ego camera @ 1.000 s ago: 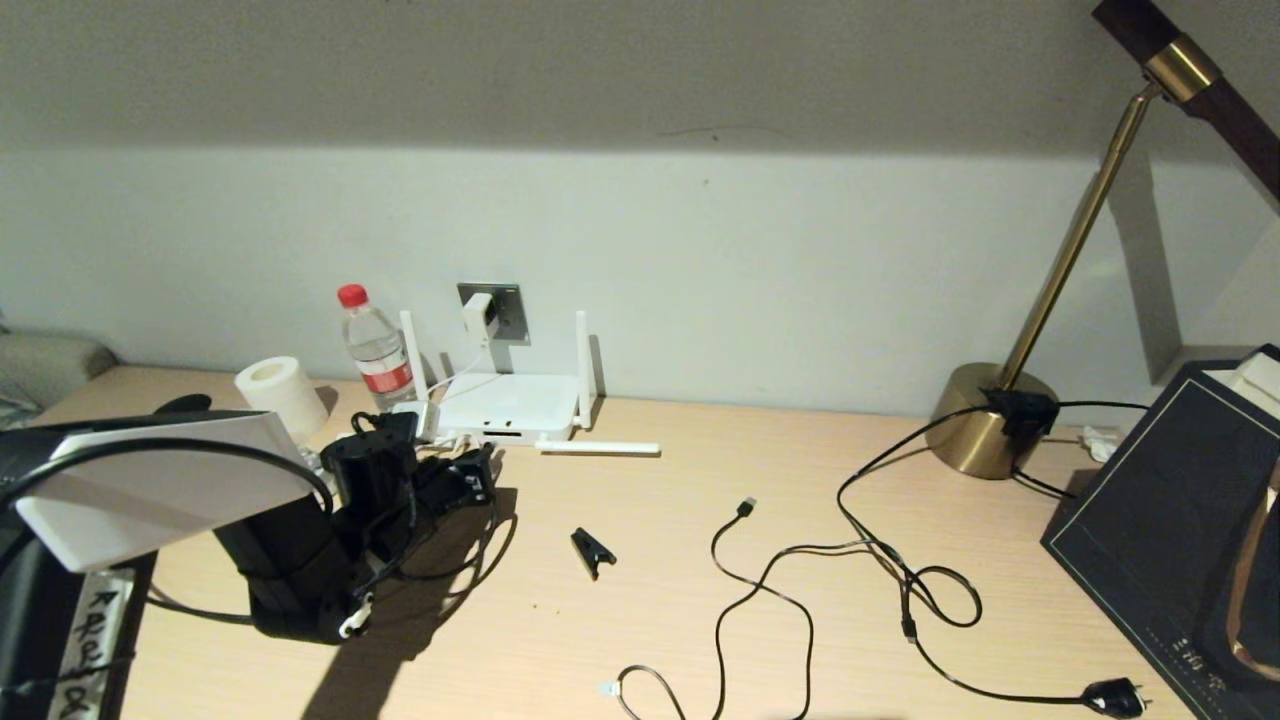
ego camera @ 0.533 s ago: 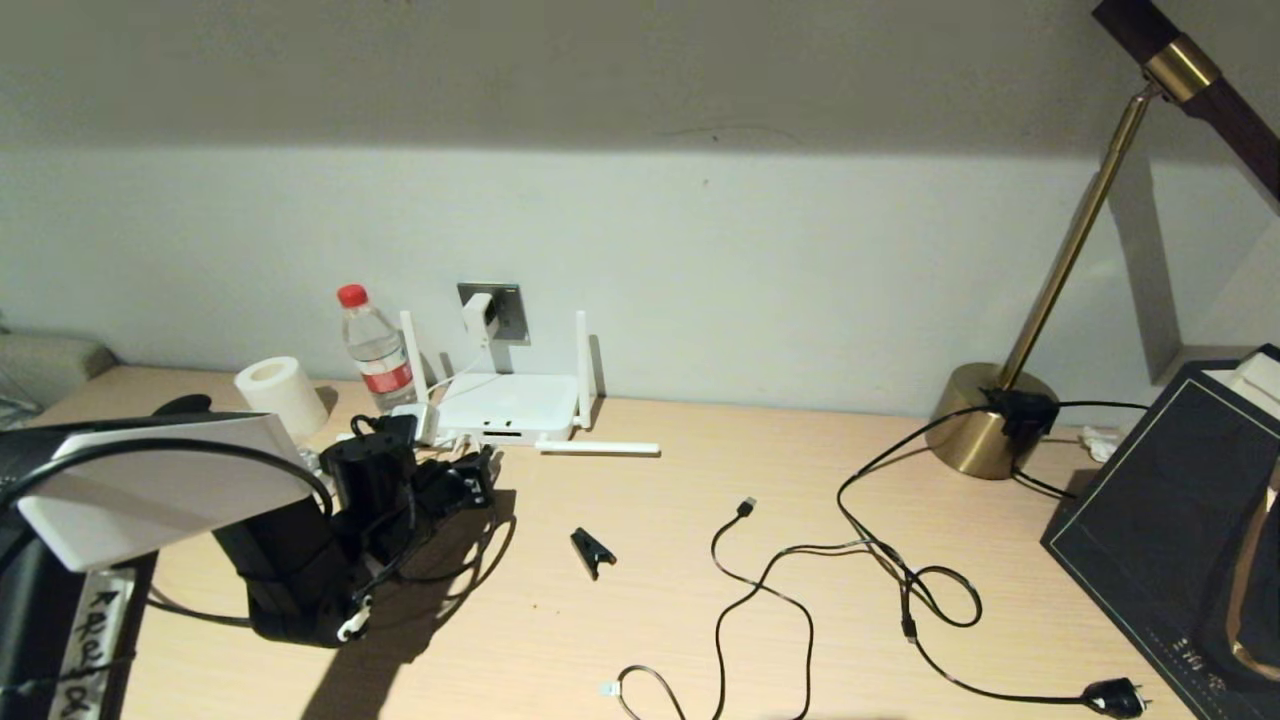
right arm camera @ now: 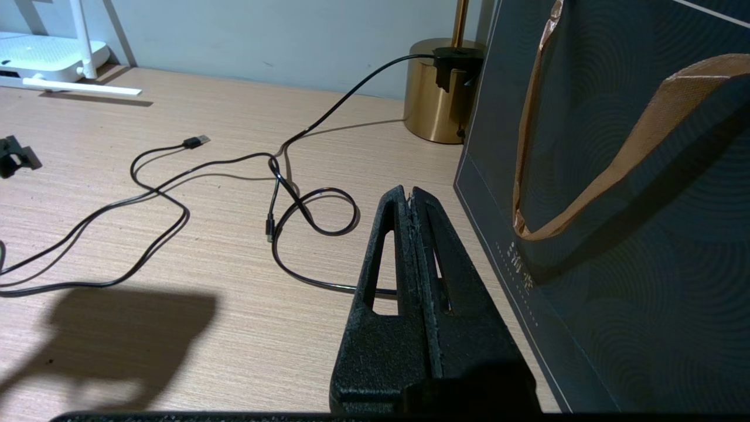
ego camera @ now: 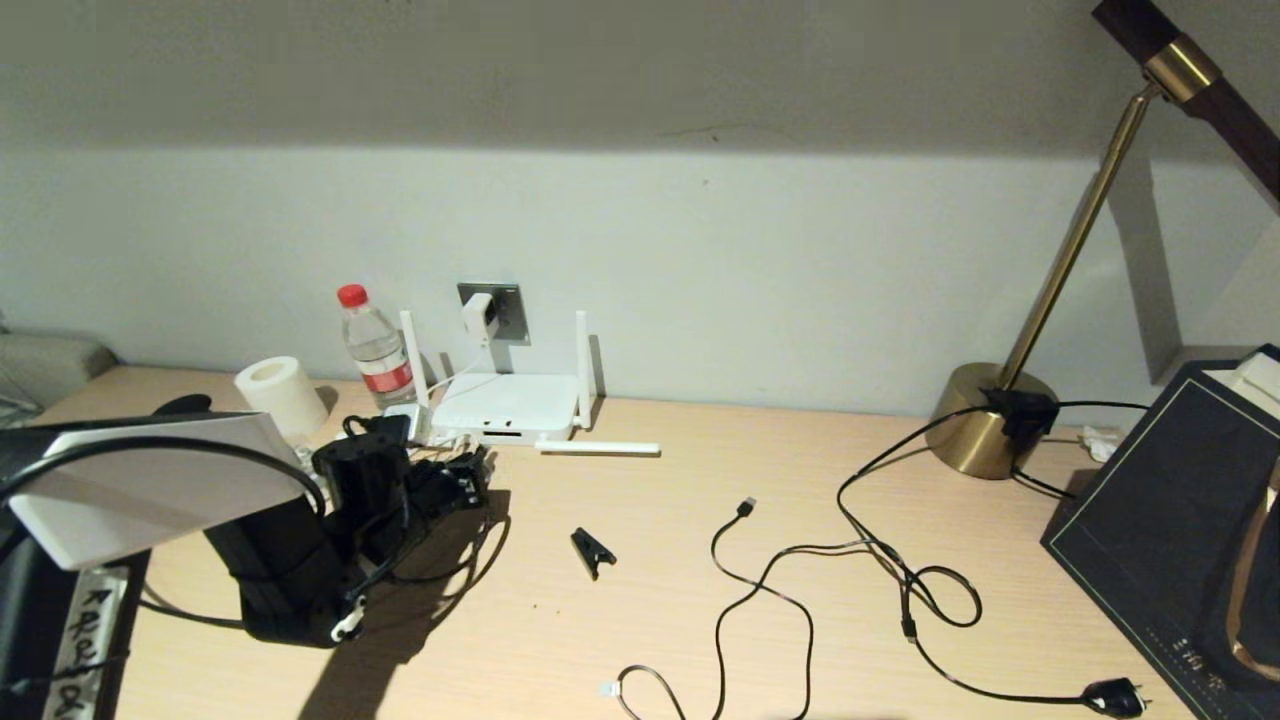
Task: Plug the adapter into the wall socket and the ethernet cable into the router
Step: Align cable and router interface
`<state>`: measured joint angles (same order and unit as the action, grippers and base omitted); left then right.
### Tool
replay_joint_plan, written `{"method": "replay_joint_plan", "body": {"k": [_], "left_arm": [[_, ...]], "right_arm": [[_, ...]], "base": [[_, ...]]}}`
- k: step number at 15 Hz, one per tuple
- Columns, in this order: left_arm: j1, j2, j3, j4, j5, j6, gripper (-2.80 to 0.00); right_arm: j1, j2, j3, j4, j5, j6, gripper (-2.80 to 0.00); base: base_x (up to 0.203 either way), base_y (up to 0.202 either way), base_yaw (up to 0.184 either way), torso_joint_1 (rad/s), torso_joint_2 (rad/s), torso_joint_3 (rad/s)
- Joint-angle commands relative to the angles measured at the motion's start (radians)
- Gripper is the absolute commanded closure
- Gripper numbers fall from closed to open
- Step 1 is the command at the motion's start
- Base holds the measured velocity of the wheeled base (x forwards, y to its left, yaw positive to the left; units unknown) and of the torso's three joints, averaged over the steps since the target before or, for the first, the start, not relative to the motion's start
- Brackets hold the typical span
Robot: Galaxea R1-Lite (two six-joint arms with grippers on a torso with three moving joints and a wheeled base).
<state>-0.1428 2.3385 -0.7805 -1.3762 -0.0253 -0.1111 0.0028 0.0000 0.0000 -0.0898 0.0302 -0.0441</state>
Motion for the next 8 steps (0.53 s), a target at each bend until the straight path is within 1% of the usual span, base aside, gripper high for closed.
{"method": "replay_joint_plan", "body": {"k": [1, 8], "left_arm": [[0.005, 0.008, -0.012, -0.007, -0.001, -0.001, 0.00], [0.012, 0.018, -0.045, -0.003, -0.003, 0.001, 0.00]], "right_arm": [[0.000, 0.002, 0.035, -0.001, 0.000, 0.000, 0.00], [0.000, 0.002, 0.035, -0.001, 0.000, 0.000, 0.00]], "base": [[0.000, 0.000, 0.000, 0.000, 0.00, 0.000], [0.000, 0.000, 0.000, 0.000, 0.00, 0.000]]}}
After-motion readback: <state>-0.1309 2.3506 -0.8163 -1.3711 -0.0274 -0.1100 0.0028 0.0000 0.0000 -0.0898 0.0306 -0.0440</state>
